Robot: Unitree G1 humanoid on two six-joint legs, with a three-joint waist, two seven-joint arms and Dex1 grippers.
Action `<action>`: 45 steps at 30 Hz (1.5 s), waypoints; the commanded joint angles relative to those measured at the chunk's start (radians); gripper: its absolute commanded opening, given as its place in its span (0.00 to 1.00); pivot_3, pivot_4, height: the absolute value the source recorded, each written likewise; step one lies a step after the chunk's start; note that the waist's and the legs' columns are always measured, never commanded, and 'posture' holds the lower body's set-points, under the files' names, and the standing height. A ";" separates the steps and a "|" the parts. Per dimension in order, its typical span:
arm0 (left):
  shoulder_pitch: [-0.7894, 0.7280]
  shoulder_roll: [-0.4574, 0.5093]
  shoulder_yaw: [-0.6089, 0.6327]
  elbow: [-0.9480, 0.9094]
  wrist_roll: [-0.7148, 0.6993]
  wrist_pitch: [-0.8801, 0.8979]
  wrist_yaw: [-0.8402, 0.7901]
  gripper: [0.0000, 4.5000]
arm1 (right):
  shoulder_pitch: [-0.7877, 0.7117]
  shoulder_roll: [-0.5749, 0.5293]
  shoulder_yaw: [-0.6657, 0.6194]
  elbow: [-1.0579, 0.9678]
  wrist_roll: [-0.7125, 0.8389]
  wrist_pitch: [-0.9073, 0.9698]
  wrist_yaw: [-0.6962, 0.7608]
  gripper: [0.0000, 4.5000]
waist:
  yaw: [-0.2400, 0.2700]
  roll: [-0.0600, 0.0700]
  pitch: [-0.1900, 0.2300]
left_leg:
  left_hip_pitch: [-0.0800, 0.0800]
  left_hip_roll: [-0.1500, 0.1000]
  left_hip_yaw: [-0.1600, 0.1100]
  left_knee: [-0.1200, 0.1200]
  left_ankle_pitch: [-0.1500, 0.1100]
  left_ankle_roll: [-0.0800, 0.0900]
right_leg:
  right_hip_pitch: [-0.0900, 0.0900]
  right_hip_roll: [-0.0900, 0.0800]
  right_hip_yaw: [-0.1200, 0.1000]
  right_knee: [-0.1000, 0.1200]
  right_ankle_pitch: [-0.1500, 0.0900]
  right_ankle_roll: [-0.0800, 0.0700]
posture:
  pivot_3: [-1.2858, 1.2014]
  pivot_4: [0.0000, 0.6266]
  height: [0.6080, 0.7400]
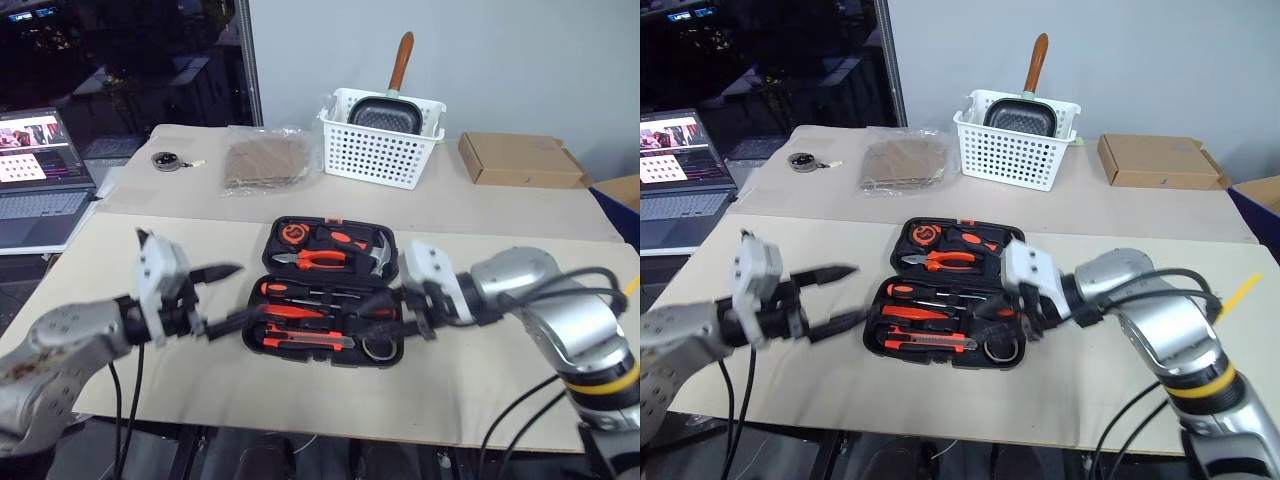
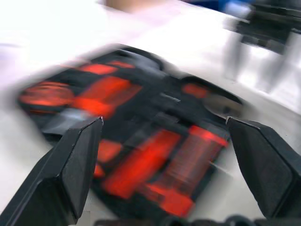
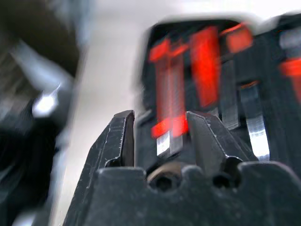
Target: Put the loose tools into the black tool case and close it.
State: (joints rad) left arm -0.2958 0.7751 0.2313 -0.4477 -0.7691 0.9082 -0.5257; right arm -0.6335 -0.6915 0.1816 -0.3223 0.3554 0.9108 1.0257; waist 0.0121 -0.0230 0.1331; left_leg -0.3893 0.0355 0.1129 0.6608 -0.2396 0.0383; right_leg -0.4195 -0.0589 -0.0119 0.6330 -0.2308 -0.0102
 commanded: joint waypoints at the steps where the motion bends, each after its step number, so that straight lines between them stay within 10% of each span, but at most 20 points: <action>1: -0.246 -0.075 -0.076 0.194 0.054 0.235 0.192 1.00 | -0.072 0.036 -0.031 0.165 -0.109 0.040 -0.202 0.47 | 0.002 -0.001 0.000 | 0.000 -0.001 0.000 0.000 0.001 0.001 | 0.000 0.000 0.000 0.000 0.001 0.001 | 0.52 0.24 1.00; 19: -0.820 -0.287 -0.318 1.291 0.436 0.025 -0.068 1.00 | -0.360 0.157 0.014 0.717 -0.176 0.223 -0.323 0.47 | -0.026 0.000 0.000 | -0.022 -0.004 0.002 0.000 0.004 -0.005 | -0.017 -0.001 0.000 -0.002 0.002 0.006 | 0.52 0.24 1.00; 27: -0.847 -0.313 -0.292 1.345 0.489 0.023 -0.115 0.46 | -0.360 0.171 0.002 0.747 -0.164 0.258 -0.320 0.01 | -0.026 0.000 0.000 | -0.019 -0.004 0.001 0.000 0.003 -0.002 | -0.017 -0.001 0.001 0.001 0.002 0.005 | 0.52 0.24 1.00; 33: -0.850 -0.320 -0.229 1.330 0.482 -0.044 -0.110 0.01 | -0.346 0.203 -0.074 0.718 -0.140 0.195 -0.357 0.00 | -0.026 0.000 0.000 | -0.019 -0.004 0.000 0.001 0.002 -0.001 | -0.017 -0.001 0.001 0.007 0.002 0.005 | 0.52 0.24 1.00; 45: -0.789 -0.347 -0.218 1.221 0.569 -0.566 -0.170 0.01 | -0.248 0.301 -0.218 0.616 -0.135 -0.473 -0.382 0.00 | -0.030 0.000 0.001 | -0.021 -0.003 0.001 0.000 0.007 -0.010 | -0.022 -0.001 0.002 0.009 0.004 0.003 | 0.52 0.24 1.00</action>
State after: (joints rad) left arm -1.0882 0.4473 0.0234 0.8705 -0.1992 0.4384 -0.6465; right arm -0.8691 -0.4051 -0.0042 0.4338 0.1705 0.5735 0.5906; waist -0.0182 -0.0230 0.1340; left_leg -0.4110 0.0322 0.1145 0.6605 -0.2324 0.0286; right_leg -0.4413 -0.0595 -0.0096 0.6410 -0.2271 -0.0069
